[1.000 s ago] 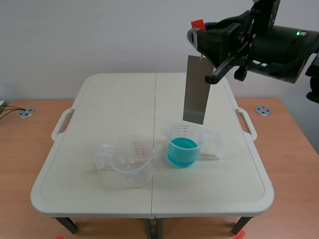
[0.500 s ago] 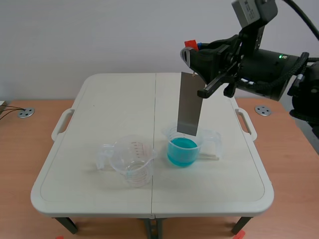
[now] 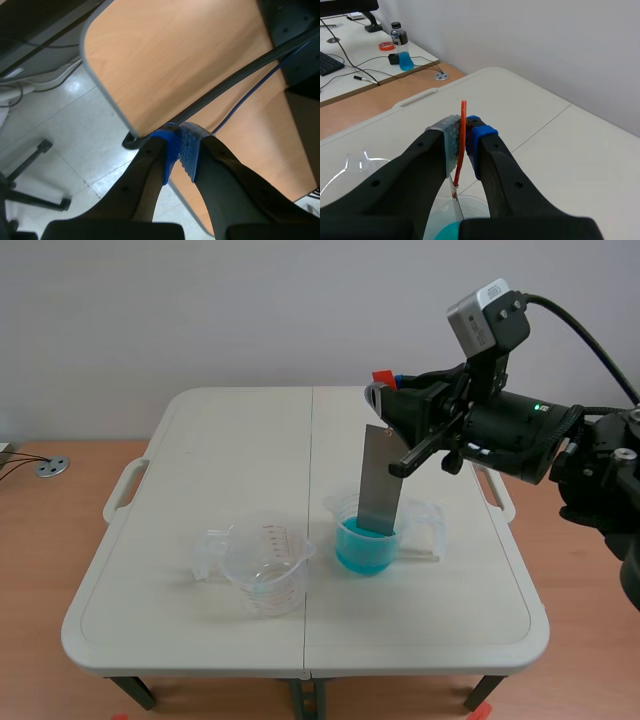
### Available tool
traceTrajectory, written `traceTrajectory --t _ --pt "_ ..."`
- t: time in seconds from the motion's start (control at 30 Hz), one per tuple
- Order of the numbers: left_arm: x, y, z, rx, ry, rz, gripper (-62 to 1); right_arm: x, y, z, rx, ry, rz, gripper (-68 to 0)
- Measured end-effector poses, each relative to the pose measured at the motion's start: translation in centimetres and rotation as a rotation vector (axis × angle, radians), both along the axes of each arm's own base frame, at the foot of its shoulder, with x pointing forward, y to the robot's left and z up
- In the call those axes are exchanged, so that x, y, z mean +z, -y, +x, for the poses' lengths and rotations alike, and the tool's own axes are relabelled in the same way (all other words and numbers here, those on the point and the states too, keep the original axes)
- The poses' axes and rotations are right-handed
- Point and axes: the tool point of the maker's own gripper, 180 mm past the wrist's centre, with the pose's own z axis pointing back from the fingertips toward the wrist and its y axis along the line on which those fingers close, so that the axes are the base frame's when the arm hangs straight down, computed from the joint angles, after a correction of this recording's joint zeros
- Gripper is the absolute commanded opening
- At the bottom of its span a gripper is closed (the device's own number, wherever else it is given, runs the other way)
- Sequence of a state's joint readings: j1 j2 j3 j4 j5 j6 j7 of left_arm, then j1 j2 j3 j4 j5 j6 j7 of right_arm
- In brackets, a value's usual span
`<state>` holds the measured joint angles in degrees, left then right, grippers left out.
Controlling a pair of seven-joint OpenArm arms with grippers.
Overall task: Hold the metal plate by the orange handle, dip it into the blue solution, take it out and point at it, then put the plate back in the beaker on the left.
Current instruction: 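Lower the plate into the blue solution, then hold the plate still in the solution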
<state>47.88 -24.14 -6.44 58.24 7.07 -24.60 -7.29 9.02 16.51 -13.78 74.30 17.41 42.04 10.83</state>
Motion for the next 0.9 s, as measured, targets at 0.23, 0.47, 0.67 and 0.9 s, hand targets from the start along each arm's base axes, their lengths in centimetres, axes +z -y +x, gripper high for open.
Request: traceTrajectory --t 0.23,0.47,0.67,0.9 --pt "-0.8 1.4 -1.4 -0.019 -0.045 -0.032 -59.7 -1.8 -1.1 -0.2 0.040 -0.019 -0.020 -66.2" --pt "-1.0 1.7 -2.1 -0.024 -0.064 -0.038 -59.6 -3.3 -0.9 -0.3 0.038 -0.032 -0.044 -66.2" --pt "-1.1 1.5 -2.8 -0.019 -0.083 -0.034 -59.7 -3.8 -1.4 -0.4 0.044 -0.039 -0.034 -66.3" --pt "-1.2 1.4 -2.9 -0.018 -0.087 -0.033 -59.7 -3.8 -1.4 -0.4 0.044 -0.038 -0.039 -66.2"
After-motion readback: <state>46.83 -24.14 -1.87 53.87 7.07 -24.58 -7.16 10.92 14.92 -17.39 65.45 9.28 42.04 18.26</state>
